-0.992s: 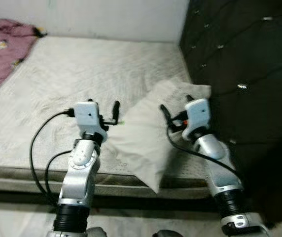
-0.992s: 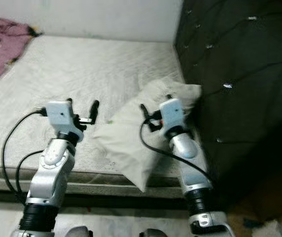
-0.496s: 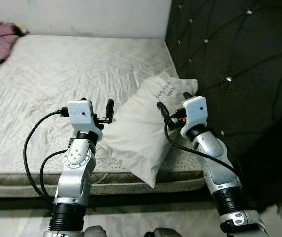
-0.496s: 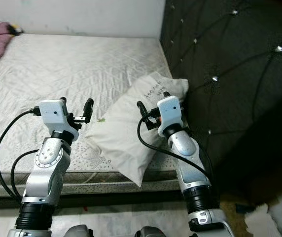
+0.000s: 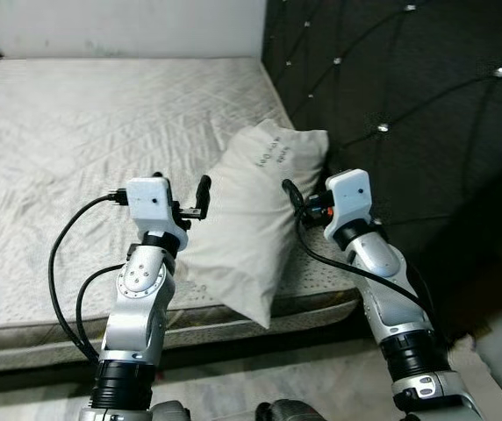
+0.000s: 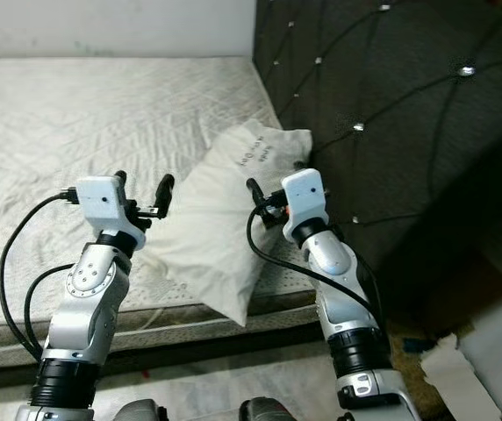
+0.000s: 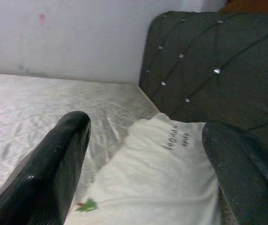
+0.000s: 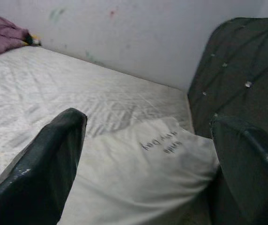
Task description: Clean up the room
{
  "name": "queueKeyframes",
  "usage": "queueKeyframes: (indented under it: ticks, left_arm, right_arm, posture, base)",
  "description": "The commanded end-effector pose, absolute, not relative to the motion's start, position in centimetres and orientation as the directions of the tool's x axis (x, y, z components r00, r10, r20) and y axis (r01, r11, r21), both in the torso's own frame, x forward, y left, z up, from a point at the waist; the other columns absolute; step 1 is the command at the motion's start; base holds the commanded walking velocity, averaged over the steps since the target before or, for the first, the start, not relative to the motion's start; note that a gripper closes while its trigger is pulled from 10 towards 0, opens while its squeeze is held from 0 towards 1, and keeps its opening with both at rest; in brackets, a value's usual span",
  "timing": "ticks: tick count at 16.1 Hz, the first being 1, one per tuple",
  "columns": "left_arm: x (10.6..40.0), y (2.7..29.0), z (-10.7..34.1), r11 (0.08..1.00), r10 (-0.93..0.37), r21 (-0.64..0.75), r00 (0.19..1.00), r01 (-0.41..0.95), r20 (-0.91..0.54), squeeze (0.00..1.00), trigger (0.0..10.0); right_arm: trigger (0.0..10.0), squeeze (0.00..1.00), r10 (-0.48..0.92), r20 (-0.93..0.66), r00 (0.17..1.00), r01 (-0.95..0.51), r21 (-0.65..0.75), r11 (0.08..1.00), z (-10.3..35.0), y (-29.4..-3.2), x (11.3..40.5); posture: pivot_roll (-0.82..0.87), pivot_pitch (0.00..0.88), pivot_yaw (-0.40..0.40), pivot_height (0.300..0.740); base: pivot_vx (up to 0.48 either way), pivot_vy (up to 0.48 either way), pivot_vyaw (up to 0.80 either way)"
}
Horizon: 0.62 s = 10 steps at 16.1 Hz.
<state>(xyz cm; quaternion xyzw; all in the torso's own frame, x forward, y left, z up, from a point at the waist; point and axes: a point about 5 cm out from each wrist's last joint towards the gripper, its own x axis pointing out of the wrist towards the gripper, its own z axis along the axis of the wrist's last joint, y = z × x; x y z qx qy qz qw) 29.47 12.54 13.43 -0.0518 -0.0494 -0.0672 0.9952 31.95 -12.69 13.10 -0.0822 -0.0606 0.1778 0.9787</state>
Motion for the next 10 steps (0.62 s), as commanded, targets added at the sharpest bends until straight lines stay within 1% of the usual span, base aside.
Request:
queueKeyframes:
  ticks: [1,6,10]
  left_arm:
    - [29.37,12.47,13.69,0.984,-0.142,-0.089,0.983,0.153,0.120,0.00,10.0]
    - [29.31,12.42,13.61,0.983,-0.146,-0.090,0.982,0.157,0.117,0.00,10.0]
    - [28.93,12.58,13.32,0.987,-0.120,-0.094,0.988,0.129,0.100,0.00,10.0]
  right_arm:
    - [10.0,0.00,0.364,0.103,0.926,-0.340,-0.196,0.920,13.51,-12.69,32.23]
    - [10.0,0.00,0.368,0.102,0.924,-0.344,-0.197,0.918,13.44,-12.70,32.18]
    - [10.0,0.00,0.387,0.093,0.917,-0.369,-0.167,0.914,13.10,-12.60,31.67]
  posture:
    - [0.01,0.000,-0.043,0.740]
    - [0.01,0.000,-0.043,0.740]
    - [0.02,0.000,-0.044,0.740]
  base:
    - [0.349,0.000,0.00]
    - [0.307,0.000,0.00]
    - [0.000,0.000,0.00]
